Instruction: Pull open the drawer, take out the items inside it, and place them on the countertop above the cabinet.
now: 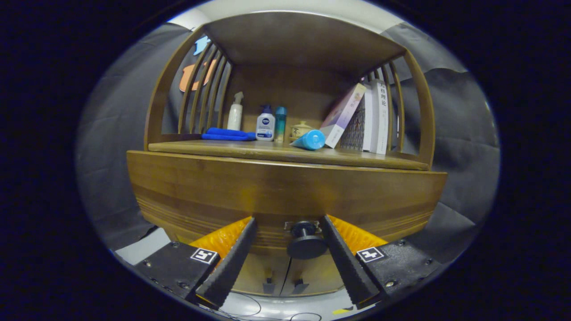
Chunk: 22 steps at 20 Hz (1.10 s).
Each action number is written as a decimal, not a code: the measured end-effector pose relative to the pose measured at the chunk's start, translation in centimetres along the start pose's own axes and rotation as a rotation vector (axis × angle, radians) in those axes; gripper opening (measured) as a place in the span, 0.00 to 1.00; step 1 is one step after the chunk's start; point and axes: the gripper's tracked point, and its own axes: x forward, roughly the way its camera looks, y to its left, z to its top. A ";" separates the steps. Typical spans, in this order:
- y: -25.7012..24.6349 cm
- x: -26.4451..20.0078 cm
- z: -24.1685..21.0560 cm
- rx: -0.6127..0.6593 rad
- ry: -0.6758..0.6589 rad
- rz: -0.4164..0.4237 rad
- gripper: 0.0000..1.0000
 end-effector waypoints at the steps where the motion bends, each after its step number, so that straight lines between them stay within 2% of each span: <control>1: 0.0 0.3 0.0 -0.002 0.002 -0.001 0.99; 10: 0.1 1.0 -0.3 -0.015 0.025 -0.008 0.99; 14: 0.1 1.2 -0.6 -0.013 0.068 0.007 0.99; 16: 0.4 0.7 -1.2 0.040 0.101 0.048 0.99; 18: -0.2 -0.9 -0.7 0.054 0.080 0.073 0.99; 22: -1.0 -7.3 -0.3 -0.035 0.014 0.123 0.99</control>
